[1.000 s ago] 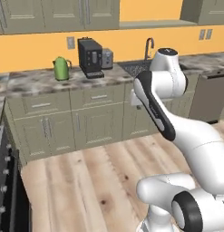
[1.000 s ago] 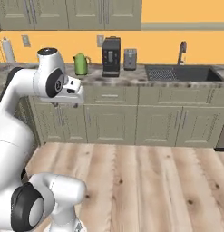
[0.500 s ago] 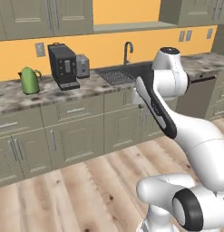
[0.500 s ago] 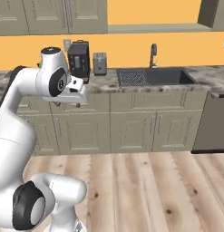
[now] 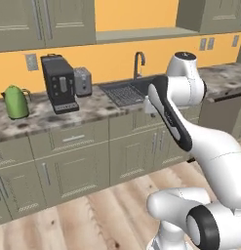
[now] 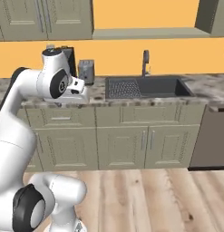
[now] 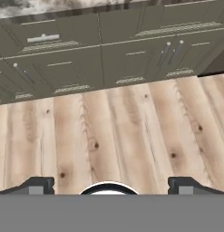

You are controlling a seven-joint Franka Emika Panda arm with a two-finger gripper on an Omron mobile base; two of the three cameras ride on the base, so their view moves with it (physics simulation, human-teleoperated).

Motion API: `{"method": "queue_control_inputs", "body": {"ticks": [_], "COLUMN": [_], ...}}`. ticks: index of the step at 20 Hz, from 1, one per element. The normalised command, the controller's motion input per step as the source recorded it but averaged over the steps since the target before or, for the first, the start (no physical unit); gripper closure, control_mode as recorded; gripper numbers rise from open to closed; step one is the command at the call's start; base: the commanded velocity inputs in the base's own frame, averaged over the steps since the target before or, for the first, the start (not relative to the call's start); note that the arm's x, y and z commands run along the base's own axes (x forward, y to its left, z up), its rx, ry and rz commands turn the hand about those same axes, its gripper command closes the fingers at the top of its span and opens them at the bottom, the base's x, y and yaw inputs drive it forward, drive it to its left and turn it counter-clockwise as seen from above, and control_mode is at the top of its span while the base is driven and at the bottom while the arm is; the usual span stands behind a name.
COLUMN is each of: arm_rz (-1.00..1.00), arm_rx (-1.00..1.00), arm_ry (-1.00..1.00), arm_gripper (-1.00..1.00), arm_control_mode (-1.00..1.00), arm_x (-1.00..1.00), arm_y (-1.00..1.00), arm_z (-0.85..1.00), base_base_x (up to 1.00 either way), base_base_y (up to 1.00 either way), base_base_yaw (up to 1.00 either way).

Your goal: Navigate to the toaster.

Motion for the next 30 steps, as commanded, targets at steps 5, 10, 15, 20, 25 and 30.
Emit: {"method": "queue_control_inputs", "body": {"ticks": [5,10,15,20,25,30], "arm_rz": [0.0,0.0,0.0,0.0,0.0,0.0], "arm_rx": [0.0,0.0,0.0,0.0,0.0,0.0], "arm_ry": [0.0,0.0,0.0,0.0,0.0,0.0], "arm_gripper": [-1.0,-1.0,-1.0,-1.0,-1.0,-1.0], "arm_control_mode": [1.0,1.0,1.0,1.0,1.0,1.0], "arm_x": [0.0,0.0,0.0,0.0,0.0,0.0], "arm_y": [0.0,0.0,0.0,0.0,0.0,0.0], "arm_z": [0.0,0.0,0.0,0.0,0.0,0.0], "base_base_x": [1.0,1.0,0.98,0.73,0.31,0.75], "base_base_y": [-0.08,-0.01,-0.4,-0.42,-0.03,0.0], "base_base_yaw": [0.22,0.24,0.22,0.18,0.2,0.11]}}
